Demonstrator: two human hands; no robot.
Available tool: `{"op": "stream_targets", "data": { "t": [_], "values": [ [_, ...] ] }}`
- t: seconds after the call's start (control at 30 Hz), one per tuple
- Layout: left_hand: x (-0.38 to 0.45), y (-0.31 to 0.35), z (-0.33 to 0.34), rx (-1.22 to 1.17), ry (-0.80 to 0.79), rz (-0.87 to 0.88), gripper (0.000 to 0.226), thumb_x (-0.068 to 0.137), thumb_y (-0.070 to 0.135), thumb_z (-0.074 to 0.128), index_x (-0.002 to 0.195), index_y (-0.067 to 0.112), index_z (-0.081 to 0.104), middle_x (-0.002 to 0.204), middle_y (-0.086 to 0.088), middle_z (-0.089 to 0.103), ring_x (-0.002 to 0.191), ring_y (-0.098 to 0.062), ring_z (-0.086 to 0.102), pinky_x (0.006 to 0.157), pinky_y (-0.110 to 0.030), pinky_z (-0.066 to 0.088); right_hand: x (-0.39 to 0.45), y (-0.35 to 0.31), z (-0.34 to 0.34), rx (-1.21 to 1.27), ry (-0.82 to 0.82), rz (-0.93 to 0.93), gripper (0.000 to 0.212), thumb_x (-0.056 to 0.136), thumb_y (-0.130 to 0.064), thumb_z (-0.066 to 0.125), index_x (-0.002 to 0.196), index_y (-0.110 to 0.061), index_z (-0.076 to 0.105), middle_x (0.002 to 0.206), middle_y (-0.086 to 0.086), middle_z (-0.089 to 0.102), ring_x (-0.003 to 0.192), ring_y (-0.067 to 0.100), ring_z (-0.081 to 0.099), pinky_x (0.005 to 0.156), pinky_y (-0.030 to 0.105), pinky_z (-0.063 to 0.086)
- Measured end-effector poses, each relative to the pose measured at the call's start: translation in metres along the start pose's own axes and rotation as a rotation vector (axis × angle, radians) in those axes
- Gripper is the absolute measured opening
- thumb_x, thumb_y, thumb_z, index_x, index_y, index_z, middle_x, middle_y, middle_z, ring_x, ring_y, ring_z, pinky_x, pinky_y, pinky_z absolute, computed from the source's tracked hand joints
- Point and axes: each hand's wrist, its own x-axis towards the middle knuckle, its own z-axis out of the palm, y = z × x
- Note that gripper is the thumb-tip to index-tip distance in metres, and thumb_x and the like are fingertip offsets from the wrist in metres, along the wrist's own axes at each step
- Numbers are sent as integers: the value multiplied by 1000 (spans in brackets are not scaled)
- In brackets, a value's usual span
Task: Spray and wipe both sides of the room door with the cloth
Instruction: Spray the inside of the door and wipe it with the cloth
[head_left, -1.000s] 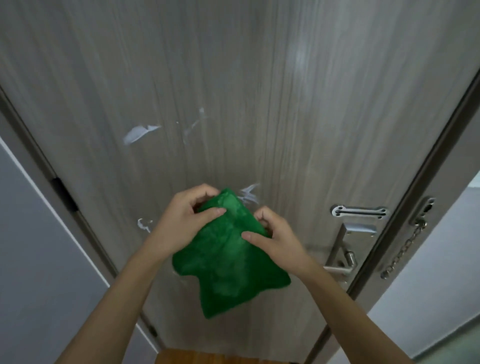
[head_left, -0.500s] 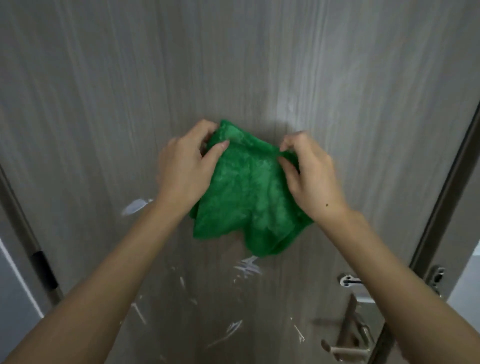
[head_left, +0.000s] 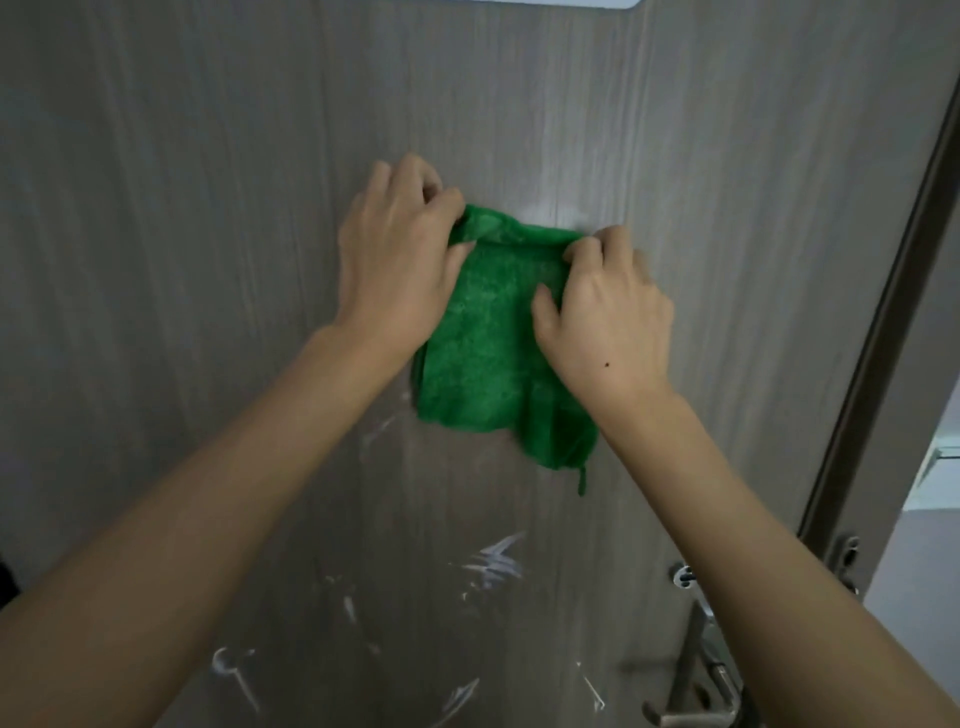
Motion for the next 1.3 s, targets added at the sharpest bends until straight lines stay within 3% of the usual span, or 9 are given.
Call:
{"op": "stream_targets", "data": {
  "t": [0.1, 0.2, 0.3, 0.5, 0.67, 0.87, 1.0, 1.17, 1.3],
  "values": [
    [-1, -3, 3, -46, 21, -29, 22, 80, 24, 73, 86, 7, 61, 100, -12, 56, 91, -33, 49, 67, -33, 29, -18, -14, 15, 86, 36, 84, 57, 89, -43, 55, 125, 2, 52, 127, 24, 49, 117, 42, 47, 90, 50, 44],
    [-4, -10, 4, -101, 8, 29, 25, 76, 25, 75, 88, 9, 61, 109, -12, 58, 98, -32, 48, 74, -39, 36, -27, -33, 38, 66, -21, 134, 80, 93, -59, 40, 146, -1, 30, 150, 31, 24, 141, 48, 16, 113, 60, 15],
    [-12, -32, 0, -124, 4, 137, 30, 78, 28, 72, 100, 10, 62, 126, -15, 55, 114, -30, 40, 88, -40, 33, -22, -45, 54, 38, 5, 168, 87, 90, -71, 31, 151, -10, 23, 153, 33, 10, 141, 51, 6, 112, 63, 7],
    [-32, -126, -20, 27, 55, 266, 45, 97, 39, 51, 131, 8, 54, 150, -19, 38, 138, -35, 28, 114, -47, 15, -6, -58, 67, -13, 139, 141, 79, 88, -76, 33, 150, -28, 28, 153, 32, 15, 140, 53, 11, 112, 64, 8],
    [-41, -174, -20, 181, -110, 287, 59, 100, 43, 37, 150, 14, 28, 157, -23, 20, 143, -41, 17, 115, -54, 6, -11, -99, 73, -34, 147, -42, 75, 89, -74, 34, 149, -31, 29, 153, 31, 18, 140, 52, 13, 112, 62, 6],
    [-42, -180, -15, 181, -116, 322, 62, 99, 45, 35, 151, 14, 25, 158, -22, 18, 144, -41, 16, 115, -56, 7, -95, -138, 109, -52, 41, -378, 70, 90, -71, 36, 149, -34, 26, 156, 21, 13, 144, 44, 5, 115, 57, 1],
    [-42, -181, -18, 185, -113, 321, 61, 101, 46, 33, 152, 15, 22, 159, -20, 16, 144, -40, 14, 116, -54, 4, -128, -99, 117, -36, 19, -583, 62, 91, -67, 41, 145, -36, 33, 153, 13, 25, 147, 33, 6, 98, 43, 38],
    [-41, -179, -19, 197, -155, 304, 61, 101, 47, 30, 153, 17, 20, 159, -19, 14, 146, -40, 12, 116, -55, 3, -79, -46, 95, -79, 120, -256, 67, 91, -68, 38, 146, -30, 33, 153, 21, 25, 142, 44, 17, 109, 61, 18],
    [-41, -177, -21, 188, -165, 299, 60, 102, 47, 28, 153, 17, 20, 160, -18, 14, 146, -39, 12, 117, -55, 5, -23, -75, 79, -62, 165, 61, 68, 93, -67, 36, 149, -28, 31, 154, 26, 21, 141, 50, 15, 111, 64, 10]
  ]
}}
